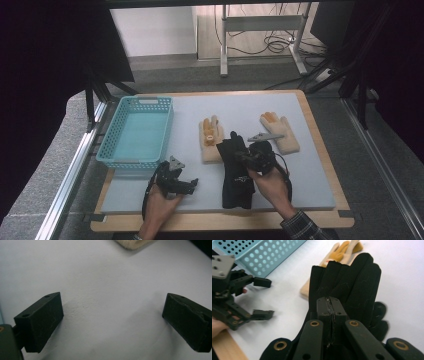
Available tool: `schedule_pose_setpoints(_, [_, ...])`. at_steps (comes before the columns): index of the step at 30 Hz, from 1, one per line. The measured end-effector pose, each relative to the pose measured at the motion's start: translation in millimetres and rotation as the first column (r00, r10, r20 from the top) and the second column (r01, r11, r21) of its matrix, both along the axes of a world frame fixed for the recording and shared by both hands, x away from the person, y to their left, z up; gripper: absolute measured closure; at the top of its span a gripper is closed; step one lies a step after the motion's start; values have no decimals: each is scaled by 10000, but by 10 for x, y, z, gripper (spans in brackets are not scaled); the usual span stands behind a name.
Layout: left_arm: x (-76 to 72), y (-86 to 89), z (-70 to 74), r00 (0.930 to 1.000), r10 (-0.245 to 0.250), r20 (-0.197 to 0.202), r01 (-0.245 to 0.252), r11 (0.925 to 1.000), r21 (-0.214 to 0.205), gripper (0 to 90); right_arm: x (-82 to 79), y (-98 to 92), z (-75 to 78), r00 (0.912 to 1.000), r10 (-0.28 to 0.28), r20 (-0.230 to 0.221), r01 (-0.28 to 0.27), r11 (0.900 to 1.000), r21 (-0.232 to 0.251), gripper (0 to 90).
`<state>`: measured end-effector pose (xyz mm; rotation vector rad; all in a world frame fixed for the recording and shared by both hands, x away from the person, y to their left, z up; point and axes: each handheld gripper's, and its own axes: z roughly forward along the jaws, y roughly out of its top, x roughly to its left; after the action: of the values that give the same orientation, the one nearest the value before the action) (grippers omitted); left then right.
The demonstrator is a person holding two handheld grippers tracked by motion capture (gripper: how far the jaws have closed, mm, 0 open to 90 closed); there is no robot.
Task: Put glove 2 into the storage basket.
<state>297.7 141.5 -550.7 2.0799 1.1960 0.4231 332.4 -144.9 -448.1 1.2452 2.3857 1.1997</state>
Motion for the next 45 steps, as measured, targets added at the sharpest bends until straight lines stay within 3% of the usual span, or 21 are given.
schedule_pose_setpoints(5, [0,-1,0,10000,1,-3,-1,10000,-3,35,-122,59,-181,9987,-353,-359,357,9993,87,845])
schedule_pose_setpoints(8, [0,3,2,10000,-39,-18,39,10000,56,35,-91,-50,-281,9986,-434,-290,441,9988,229,678])
schedule_pose_setpoints(13, [1,5,3,10000,-57,-10,57,10000,79,35,204,-212,-336,9978,-542,369,546,9985,-79,623])
schedule_pose_setpoints(16, [1,8,4,10000,-80,-36,81,9999,112,35,418,-214,-401,9985,-516,157,518,9986,-131,552])
schedule_pose_setpoints(19, [1,8,4,10000,-78,-34,78,9999,108,35,611,-172,-524,9988,-278,-397,282,9996,90,509])
schedule_pose_setpoints(21, [1,8,4,10000,-80,-34,80,9999,109,35,665,-133,-602,9976,-302,-626,292,9994,-171,570])
schedule_pose_setpoints(23, [1,8,4,10000,-80,-35,80,9999,109,35,673,-106,-668,9961,-181,-864,163,9996,-214,754])
schedule_pose_setpoints(24, [1,8,4,10000,-81,-34,81,9999,110,35,648,-103,-664,9975,-176,-690,161,9996,-227,839])
schedule_pose_setpoints(25, [1,8,4,10000,-81,-35,81,9999,111,35,620,-105,-638,9985,-52,-538,42,9998,-190,856])
schedule_pose_setpoints(34, [1,5,2,10000,-54,-27,55,10000,76,35,335,-269,-179,9982,235,554,-226,9996,-170,863])
schedule_pose_setpoints(37, [1,7,4,10000,-78,-37,78,9999,111,35,394,-361,-228,9994,190,276,-184,9996,-207,859])
schedule_pose_setpoints(40, [0,4,2,10000,-40,-21,40,10000,62,35,491,-395,-410,9996,286,-30,-287,9987,-429,804])
schedule_pose_setpoints(42, [1,8,5,10000,-79,-37,80,9999,111,35,537,-420,-496,9995,305,25,-303,9983,-505,716])
schedule_pose_setpoints(45, [1,8,4,10000,-78,-35,78,9999,106,35,524,-497,-461,9991,305,298,-293,9987,-409,654])
